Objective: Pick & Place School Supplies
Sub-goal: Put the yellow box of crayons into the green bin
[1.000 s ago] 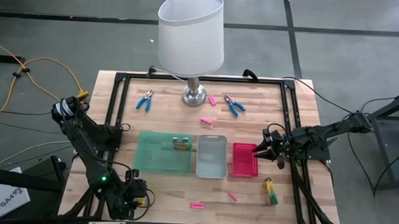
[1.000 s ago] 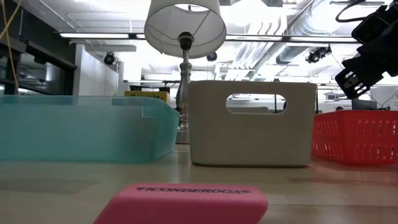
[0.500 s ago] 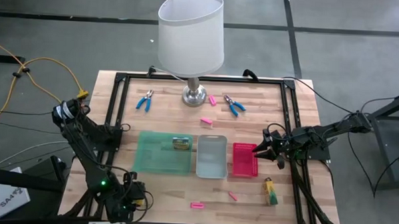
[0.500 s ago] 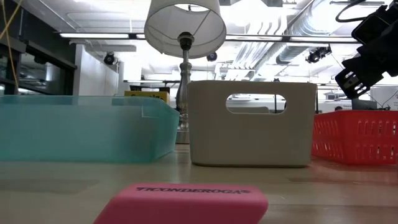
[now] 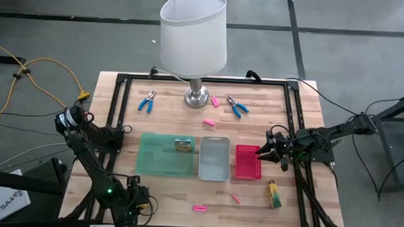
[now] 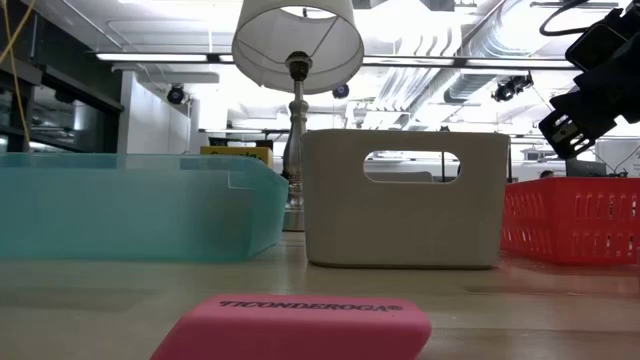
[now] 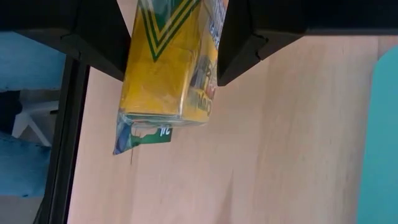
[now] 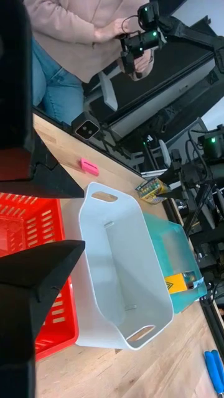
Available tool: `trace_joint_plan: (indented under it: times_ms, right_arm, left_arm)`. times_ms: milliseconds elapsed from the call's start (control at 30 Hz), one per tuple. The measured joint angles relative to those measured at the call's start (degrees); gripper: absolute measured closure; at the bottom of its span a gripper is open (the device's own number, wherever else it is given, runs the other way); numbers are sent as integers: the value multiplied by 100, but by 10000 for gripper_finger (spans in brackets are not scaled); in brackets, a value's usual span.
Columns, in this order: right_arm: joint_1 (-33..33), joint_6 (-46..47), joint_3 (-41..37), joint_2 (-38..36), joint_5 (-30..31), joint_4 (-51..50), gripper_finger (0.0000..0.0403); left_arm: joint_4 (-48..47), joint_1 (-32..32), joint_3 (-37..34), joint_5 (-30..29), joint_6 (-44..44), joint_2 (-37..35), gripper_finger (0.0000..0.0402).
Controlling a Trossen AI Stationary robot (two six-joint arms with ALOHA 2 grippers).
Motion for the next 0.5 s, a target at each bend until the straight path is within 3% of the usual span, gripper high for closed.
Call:
trace_joint_plan:
  times_ms: [267,500]
  right_arm:
    - [0,1,-1,-1,1,0,292]
    - [0,0,-1,-2,1,0,292]
  left_arm:
    - [0,2,-2,0,0,-1,194]
    - [29,2,-6,0,2,-2,237]
